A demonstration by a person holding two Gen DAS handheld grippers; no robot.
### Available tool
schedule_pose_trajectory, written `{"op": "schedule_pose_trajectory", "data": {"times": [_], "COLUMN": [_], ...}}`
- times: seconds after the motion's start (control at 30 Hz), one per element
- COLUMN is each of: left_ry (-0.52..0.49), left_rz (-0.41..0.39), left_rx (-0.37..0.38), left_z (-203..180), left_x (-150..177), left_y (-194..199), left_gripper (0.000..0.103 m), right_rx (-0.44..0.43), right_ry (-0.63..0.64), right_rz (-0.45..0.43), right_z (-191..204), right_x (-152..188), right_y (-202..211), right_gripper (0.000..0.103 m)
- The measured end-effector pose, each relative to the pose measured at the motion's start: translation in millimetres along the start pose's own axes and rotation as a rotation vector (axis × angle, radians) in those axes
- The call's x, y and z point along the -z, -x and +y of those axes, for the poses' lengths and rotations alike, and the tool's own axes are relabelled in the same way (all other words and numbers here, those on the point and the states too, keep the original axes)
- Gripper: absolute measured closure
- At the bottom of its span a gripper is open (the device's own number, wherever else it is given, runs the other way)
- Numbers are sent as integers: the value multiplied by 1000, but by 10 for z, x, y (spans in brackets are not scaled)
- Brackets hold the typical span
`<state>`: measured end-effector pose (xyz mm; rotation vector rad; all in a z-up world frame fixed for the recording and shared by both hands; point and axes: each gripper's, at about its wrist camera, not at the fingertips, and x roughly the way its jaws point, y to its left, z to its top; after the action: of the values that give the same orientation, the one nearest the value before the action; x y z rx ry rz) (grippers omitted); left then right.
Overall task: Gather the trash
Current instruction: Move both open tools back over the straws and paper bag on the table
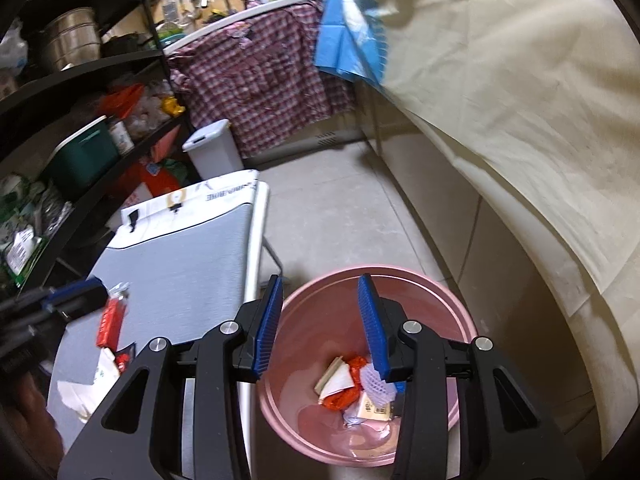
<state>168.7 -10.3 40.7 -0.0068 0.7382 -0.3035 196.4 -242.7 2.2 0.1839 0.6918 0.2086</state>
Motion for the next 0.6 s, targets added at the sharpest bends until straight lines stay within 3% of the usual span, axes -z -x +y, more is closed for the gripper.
{"op": "schedule_pose_trajectory", "data": {"times": [0.4,0.6], "left_ry": [29,173], "left_rz": [-65,-80], "left_rx": [-148,-195], "left_z": [1085,1749], "left_x": [120,382], "left_y": [901,999], "left_gripper": [85,85], "right_rx": [-157,-284], "right_ry": [172,183], "right_rz": [14,71], "right_z": [800,1143], "right_x": [264,396], "right_y": [114,7], "right_gripper": [81,82]}}
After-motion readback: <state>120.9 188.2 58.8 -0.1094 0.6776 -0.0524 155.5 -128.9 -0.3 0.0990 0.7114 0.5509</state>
